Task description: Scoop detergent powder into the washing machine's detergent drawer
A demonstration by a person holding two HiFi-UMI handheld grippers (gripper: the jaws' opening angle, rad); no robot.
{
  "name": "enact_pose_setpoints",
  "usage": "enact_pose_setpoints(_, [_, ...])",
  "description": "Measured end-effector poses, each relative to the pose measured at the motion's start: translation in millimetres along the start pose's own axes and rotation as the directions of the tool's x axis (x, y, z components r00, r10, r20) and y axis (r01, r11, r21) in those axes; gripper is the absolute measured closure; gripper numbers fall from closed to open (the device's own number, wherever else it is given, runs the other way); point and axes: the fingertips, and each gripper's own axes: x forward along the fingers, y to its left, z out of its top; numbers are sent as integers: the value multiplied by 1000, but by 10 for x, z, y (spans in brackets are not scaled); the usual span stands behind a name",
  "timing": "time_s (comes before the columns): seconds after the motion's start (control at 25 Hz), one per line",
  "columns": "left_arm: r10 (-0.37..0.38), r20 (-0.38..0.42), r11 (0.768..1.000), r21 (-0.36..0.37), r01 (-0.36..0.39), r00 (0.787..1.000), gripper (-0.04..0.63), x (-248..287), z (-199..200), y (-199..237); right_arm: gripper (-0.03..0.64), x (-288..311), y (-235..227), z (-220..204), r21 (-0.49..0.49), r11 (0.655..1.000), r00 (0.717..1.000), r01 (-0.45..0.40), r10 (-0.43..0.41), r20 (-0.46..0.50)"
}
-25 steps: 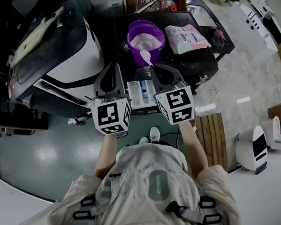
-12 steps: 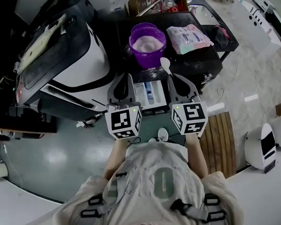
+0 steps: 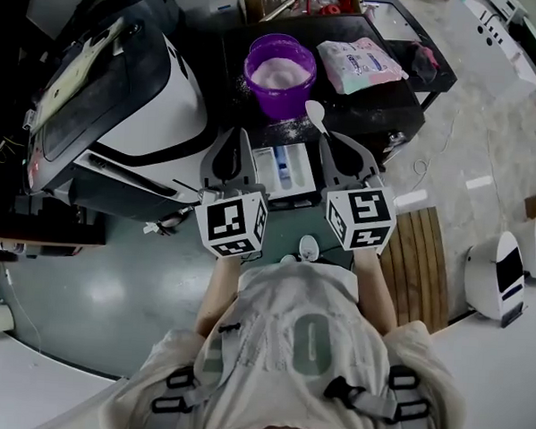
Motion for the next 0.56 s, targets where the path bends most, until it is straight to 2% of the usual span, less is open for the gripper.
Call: enact_pose_setpoints(0.56, [19,16,1000,-6,-19,1000,575,10,49,94,604,-34,-123,45,-6,1000,1000,26,-26,7])
